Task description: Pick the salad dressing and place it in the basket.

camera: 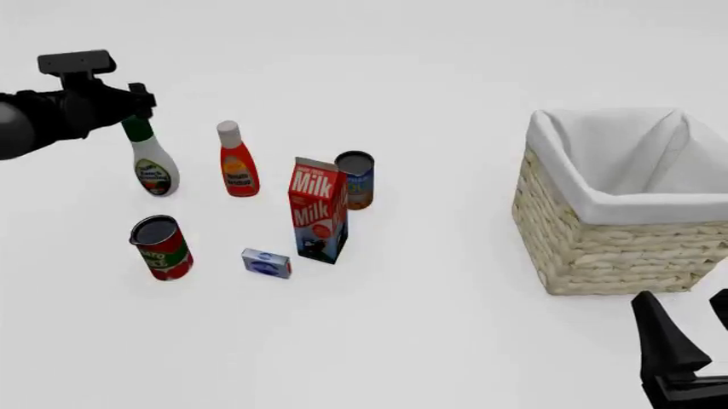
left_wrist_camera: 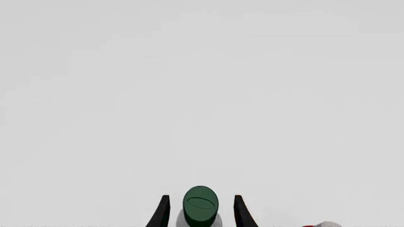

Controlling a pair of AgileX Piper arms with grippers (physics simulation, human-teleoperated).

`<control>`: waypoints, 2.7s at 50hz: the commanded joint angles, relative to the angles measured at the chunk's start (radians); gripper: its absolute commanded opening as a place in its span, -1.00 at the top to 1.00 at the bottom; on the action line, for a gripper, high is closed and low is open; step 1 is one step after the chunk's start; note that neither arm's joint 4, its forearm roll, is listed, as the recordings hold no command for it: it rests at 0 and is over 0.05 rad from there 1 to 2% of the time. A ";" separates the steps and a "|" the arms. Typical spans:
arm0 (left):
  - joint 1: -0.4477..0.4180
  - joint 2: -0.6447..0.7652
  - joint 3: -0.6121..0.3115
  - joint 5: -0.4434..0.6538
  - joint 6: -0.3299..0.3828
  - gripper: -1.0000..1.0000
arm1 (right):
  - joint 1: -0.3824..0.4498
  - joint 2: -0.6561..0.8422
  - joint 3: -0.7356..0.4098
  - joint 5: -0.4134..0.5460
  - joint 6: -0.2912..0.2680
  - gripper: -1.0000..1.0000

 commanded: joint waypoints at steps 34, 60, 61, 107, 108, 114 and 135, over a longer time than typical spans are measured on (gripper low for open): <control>-0.008 0.080 -0.012 -0.015 -0.032 -1.00 | 0.004 0.000 0.005 0.006 0.005 -1.00; 0.004 0.028 0.051 -0.091 -0.012 1.00 | 0.002 0.000 0.007 0.013 0.008 -1.00; 0.009 0.015 0.060 -0.100 -0.011 1.00 | 0.003 0.000 0.007 0.013 0.009 -1.00; -0.370 -0.503 0.132 0.070 0.068 1.00 | 0.033 0.000 -0.003 -0.017 0.025 -1.00; -0.396 -0.515 0.143 0.067 0.082 1.00 | 0.033 0.000 -0.003 -0.018 0.026 -1.00; -0.522 -0.549 0.186 0.055 0.101 1.00 | 0.033 0.000 -0.003 -0.021 0.028 -1.00; -0.742 -0.513 0.226 0.031 0.056 1.00 | 0.036 0.000 -0.007 -0.033 0.029 -1.00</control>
